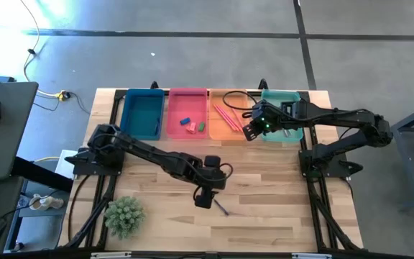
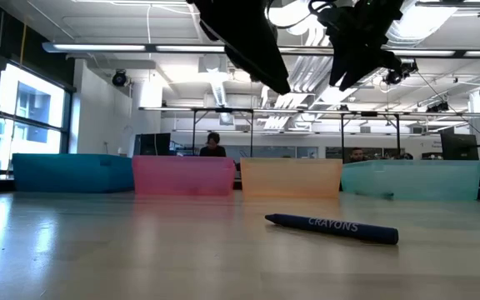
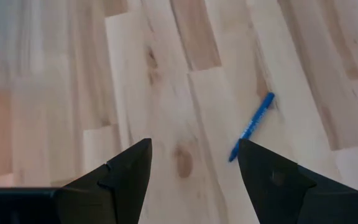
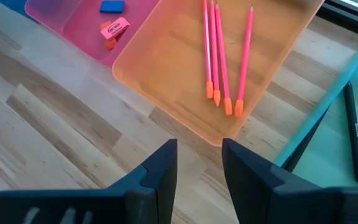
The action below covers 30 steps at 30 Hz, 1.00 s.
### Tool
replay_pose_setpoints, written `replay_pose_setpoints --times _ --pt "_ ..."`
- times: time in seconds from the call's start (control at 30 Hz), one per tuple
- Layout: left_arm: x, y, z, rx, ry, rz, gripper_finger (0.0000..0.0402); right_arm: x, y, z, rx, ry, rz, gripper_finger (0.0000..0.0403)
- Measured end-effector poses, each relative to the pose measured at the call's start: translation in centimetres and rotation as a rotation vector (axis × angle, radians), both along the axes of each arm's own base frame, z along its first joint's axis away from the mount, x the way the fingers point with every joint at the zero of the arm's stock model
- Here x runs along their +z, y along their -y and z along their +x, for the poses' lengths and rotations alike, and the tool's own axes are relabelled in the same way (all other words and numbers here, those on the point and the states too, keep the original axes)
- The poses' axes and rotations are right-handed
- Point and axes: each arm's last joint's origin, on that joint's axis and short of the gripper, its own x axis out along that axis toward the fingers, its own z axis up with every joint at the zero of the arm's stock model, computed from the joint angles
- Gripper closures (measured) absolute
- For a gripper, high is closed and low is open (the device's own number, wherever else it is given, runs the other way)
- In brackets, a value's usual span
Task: Sort crayons/erasers/pens/pencils in bins
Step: Put the blue crayon into the blue bin
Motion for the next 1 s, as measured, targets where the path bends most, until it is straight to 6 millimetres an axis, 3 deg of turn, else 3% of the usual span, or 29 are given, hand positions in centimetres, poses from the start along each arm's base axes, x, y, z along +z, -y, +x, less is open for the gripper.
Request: replay_pose_setpoints --times 0.6,1.0 --pt "-5.6 1.1 1.5 -0.044 -0.113 0.017 0.0174 0.0 0.1 0.0 -0.017 -0.004 -0.025 0.0284" --pt "-8.0 2.5 1.9 -0.092 -0.145 0.006 0.0174 0.0 0.1 0.0 -0.028 -0.006 -0.040 0.0284"
